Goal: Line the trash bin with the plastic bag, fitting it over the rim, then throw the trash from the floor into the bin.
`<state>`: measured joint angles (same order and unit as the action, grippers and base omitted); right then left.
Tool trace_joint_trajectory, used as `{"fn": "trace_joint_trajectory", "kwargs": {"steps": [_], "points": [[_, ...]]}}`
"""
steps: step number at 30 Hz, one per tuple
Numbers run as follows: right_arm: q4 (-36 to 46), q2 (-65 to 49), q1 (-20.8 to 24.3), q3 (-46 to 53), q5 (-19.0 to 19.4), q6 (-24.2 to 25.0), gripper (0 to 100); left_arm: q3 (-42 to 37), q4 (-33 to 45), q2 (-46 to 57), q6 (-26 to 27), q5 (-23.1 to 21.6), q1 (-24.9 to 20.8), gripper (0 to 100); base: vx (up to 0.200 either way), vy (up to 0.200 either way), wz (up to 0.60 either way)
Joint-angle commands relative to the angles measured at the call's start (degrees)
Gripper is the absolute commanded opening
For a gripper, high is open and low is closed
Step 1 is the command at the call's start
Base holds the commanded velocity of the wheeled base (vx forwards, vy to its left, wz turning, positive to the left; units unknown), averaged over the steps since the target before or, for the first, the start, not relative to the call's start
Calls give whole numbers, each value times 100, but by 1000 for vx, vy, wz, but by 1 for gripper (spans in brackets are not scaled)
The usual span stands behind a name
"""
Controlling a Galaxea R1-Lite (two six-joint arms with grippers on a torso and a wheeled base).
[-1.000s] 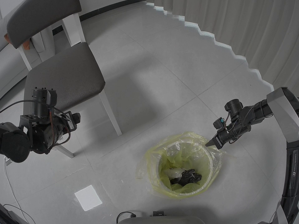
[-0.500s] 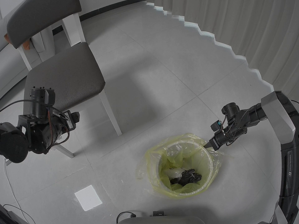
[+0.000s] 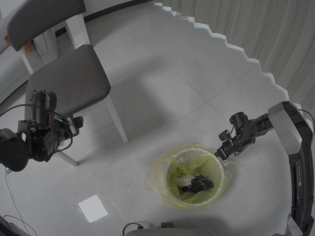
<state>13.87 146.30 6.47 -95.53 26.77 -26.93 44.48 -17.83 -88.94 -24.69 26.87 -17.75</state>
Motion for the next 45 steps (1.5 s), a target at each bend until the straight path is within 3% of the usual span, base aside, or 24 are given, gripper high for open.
{"fn": "trace_joint_trajectory", "kwargs": {"steps": [1,16,17,35,45], "points": [[1,109,3,-19,4,-5,0,-1,-1,0,-1,3,0,100,0,0,0],[28,65,3,-10,4,-23,0,-1,-1,9,-1,3,35,100,0,0,0],[37,65,3,-10,4,-23,100,-1,-1,9,-1,3,44,100,0,0,0],[28,-682,-586,561,-5,-128,100,-124,8,-35,-10,-6,8,100,0,0,0],[1,-1306,-920,904,-14,-137,100,-423,8,-106,-10,-68,-317,100,0,0,0]]}}
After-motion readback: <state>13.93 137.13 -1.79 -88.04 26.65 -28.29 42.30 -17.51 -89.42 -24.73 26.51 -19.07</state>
